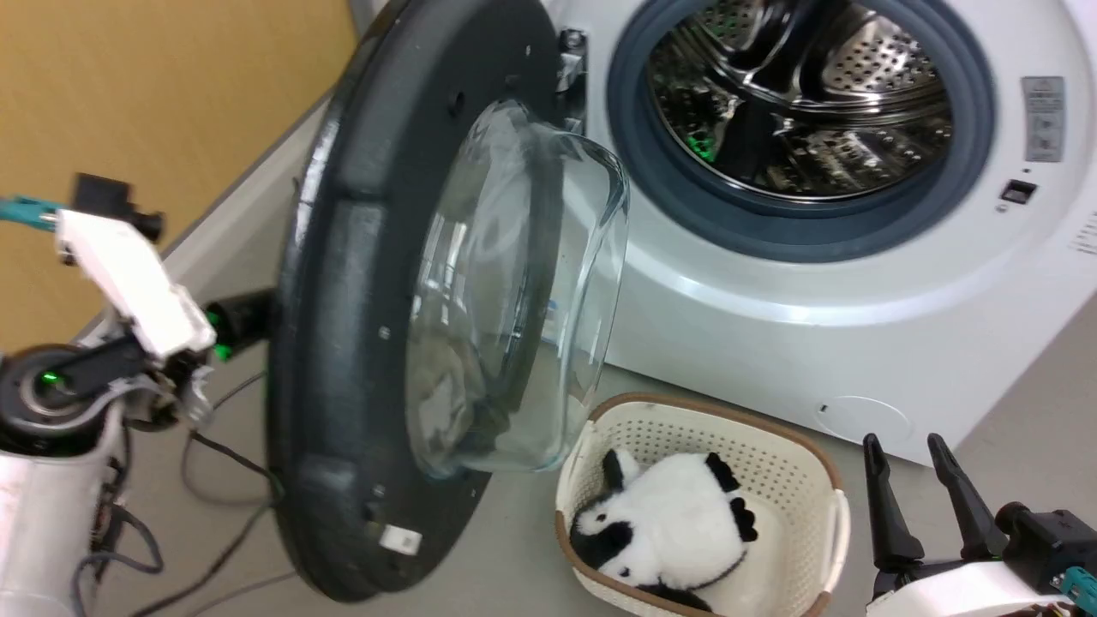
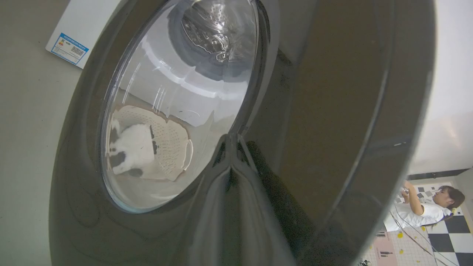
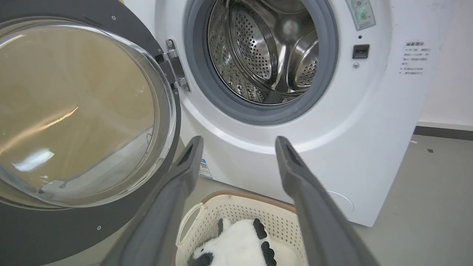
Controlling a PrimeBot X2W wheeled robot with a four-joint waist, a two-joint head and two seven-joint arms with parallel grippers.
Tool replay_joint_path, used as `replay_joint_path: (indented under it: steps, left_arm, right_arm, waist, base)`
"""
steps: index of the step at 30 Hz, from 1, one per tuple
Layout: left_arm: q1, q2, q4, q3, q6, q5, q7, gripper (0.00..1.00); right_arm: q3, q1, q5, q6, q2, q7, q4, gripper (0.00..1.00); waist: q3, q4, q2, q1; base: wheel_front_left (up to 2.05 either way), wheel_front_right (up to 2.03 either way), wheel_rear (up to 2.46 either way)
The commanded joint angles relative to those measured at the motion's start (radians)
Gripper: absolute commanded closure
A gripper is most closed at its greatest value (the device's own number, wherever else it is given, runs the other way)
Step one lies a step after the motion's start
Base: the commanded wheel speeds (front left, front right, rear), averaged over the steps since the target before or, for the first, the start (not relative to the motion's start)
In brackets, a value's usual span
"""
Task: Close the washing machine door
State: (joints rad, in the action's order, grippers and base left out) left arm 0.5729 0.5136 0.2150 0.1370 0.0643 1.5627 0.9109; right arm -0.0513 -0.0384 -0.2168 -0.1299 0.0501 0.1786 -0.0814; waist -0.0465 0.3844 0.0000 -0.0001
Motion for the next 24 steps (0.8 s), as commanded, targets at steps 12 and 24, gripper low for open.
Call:
replay_joint_path:
  steps: [12, 24]
  left_arm:
    - [-0.051, -0.072, -0.081, 0.062, -0.010, -0.013, 0.008, 1.00]
    - [-0.016, -0.148, -0.022, 0.073, -0.032, -0.078, -0.112, 1.00]
  right_arm:
    - [0.009, -0.009, -0.017, -0.001, 0.000, 0.012, -0.001, 0.00]
    - [0.020, -0.007, -0.035, -0.001, 0.000, 0.023, -0.022, 0.00]
  waist:
    - [0.006, -0.234, 0.0000, 0.0001]
    - [-0.014, -0.437, 0.0000, 0.0001]
  base:
    - [0.00, 0.00, 0.00]
    - [0.00, 0.00, 0.00]
